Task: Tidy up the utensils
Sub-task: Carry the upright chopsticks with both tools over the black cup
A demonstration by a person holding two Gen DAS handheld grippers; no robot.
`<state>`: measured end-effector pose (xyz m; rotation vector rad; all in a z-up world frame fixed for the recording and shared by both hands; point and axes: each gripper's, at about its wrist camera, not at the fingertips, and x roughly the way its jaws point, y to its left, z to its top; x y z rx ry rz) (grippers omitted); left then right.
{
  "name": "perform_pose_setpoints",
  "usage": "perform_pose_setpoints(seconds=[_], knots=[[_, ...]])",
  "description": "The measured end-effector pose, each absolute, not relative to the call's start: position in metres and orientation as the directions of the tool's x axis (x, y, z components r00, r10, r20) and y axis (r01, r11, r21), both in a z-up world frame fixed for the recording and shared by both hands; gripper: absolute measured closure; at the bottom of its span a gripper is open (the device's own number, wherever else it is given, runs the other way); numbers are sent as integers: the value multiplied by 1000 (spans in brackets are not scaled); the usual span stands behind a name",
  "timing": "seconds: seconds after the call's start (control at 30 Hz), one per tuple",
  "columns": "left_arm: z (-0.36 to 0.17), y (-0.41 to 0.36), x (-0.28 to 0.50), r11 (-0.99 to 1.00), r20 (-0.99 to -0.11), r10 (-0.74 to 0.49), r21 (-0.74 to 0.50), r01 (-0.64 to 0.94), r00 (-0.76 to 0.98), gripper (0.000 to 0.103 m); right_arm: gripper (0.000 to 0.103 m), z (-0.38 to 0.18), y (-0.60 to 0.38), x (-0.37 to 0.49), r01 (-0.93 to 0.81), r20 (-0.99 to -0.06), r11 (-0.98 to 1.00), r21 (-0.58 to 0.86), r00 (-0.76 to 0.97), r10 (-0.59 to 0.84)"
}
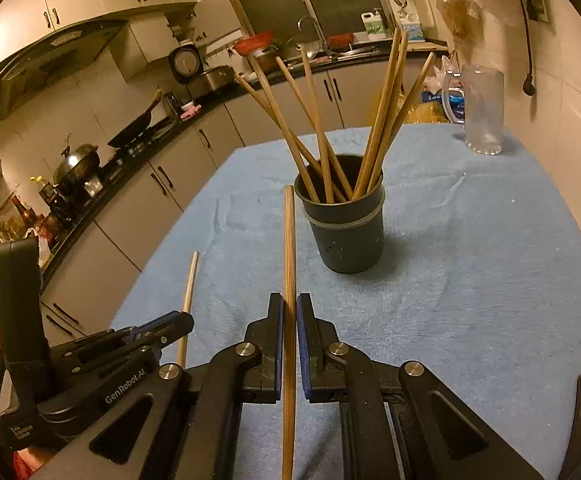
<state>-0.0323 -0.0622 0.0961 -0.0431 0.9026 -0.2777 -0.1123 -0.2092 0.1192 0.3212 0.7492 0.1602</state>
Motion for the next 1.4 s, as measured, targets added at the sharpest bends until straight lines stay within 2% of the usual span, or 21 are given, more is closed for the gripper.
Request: perform_pose_setpoints(seconds=[1.4], knots=[[167, -57, -45, 960, -658, -276, -163, 226, 701, 97, 96, 170, -246, -147, 5, -508, 928, 372, 838, 199]])
